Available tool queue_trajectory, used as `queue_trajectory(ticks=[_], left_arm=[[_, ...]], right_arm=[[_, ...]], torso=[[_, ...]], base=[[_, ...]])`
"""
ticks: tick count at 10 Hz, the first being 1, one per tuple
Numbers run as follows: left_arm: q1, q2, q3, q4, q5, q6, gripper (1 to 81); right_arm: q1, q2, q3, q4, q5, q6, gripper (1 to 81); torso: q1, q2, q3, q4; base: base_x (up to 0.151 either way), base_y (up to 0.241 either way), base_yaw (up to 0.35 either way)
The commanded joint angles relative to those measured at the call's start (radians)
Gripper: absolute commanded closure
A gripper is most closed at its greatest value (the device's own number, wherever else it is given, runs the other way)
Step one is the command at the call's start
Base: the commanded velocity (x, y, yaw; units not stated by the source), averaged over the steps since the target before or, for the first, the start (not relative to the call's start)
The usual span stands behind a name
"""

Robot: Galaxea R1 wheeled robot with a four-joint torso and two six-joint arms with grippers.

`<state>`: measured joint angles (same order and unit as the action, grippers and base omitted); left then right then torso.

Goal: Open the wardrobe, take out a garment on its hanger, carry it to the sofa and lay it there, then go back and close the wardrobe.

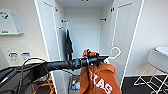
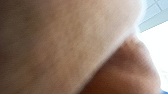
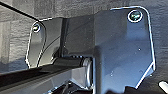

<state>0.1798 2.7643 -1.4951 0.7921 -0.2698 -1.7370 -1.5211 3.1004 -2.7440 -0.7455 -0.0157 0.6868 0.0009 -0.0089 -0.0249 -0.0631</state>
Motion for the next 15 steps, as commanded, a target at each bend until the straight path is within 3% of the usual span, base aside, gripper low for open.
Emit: queue_trajectory(ticks=[1, 15], left_arm=[[-0.207, -0.004, 0.013, 0.002, -0.062, 0.010, 81.1], [-0.199, -0.001, 0.004, 0.007, -0.062, -0.001, 81.1]], right_arm=[[0.048, 0.010, 0.005, -0.003, -0.038, -0.003, 1.0], [0.043, 0.005, 0.001, 0.009, -0.021, -0.003, 1.0]], torso=[[0.000, 0.000, 0.000, 0.000], [0.000, 0.000, 0.000, 0.000]], base=[[0.000, 0.000, 0.000], [0.000, 0.000, -0.237]])
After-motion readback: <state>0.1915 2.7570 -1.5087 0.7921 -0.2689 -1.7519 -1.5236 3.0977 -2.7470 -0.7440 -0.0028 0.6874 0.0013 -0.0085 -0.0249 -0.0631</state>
